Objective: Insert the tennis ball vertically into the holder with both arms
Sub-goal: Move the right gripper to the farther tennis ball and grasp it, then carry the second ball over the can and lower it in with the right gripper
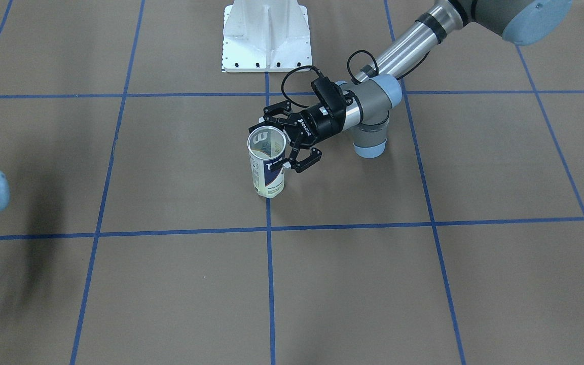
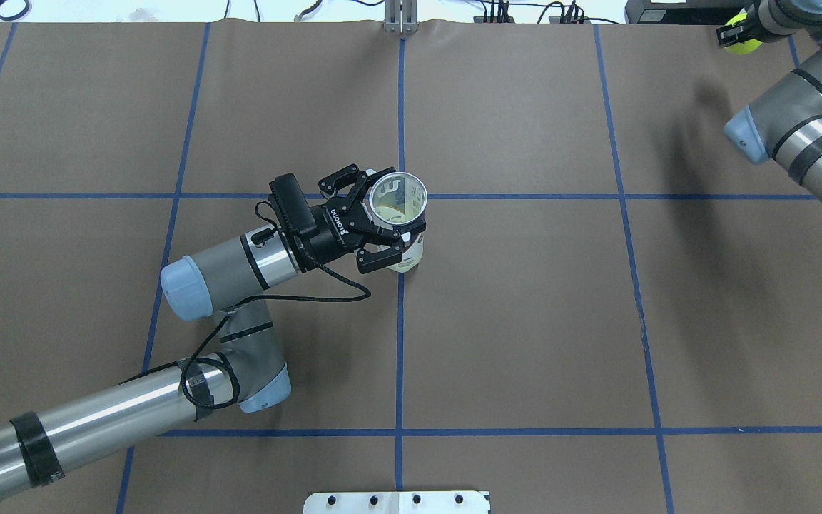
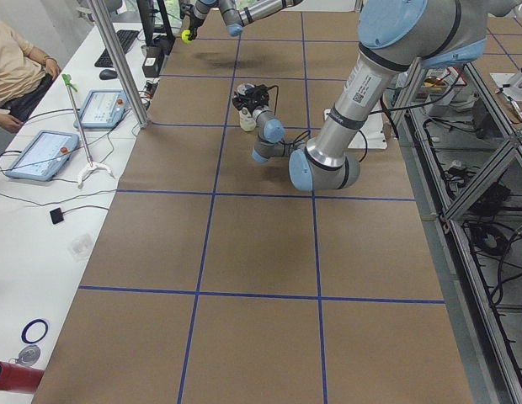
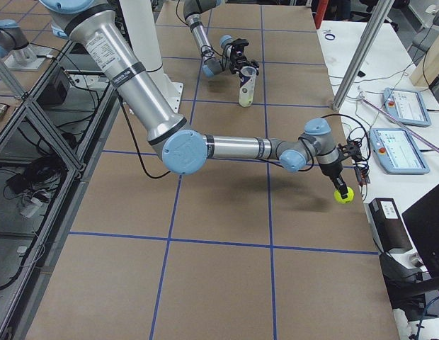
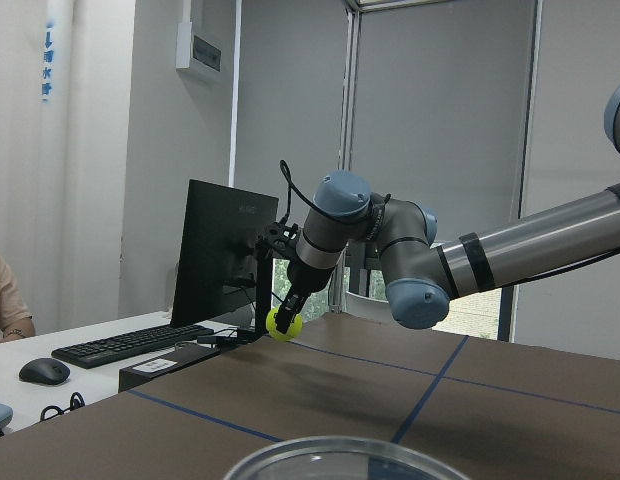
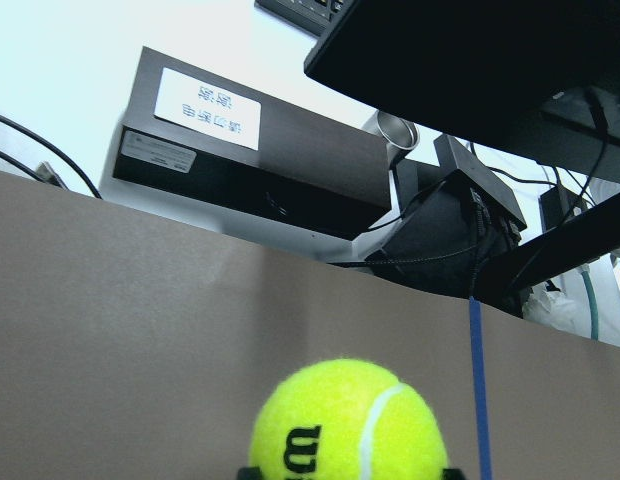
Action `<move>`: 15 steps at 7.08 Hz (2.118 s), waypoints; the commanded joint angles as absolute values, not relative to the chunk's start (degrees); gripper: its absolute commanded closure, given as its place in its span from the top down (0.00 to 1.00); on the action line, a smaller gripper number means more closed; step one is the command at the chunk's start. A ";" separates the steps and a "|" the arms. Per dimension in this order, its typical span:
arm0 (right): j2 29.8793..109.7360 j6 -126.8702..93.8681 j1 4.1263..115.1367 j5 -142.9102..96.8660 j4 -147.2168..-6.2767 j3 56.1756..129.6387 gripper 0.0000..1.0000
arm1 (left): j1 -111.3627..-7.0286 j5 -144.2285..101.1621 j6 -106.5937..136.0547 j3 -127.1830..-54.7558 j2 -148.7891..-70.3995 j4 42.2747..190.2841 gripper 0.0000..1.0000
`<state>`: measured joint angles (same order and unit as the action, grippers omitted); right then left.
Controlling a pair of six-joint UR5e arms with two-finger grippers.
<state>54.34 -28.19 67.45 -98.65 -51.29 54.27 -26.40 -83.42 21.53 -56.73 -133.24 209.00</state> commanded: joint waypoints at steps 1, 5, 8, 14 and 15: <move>55.98 -31.72 67.76 -105.97 -61.81 69.00 0.00 | -26.37 -83.41 21.53 -56.69 -133.24 209.00 0.98; 56.34 -50.82 65.41 -118.11 -72.29 88.70 0.00 | -26.37 -83.41 21.53 -56.95 -133.33 208.92 0.98; 55.11 -65.78 56.72 -117.51 -84.00 105.43 0.00 | -26.37 -83.41 21.53 -56.95 -133.33 208.83 0.98; 41.50 -80.42 36.76 -100.57 -100.60 108.90 0.00 | -26.28 -83.41 21.53 -57.04 -133.33 208.65 0.98; 41.05 -80.51 35.87 -99.94 -101.33 108.64 0.00 | -26.19 -83.41 21.62 -57.04 -133.33 208.65 0.98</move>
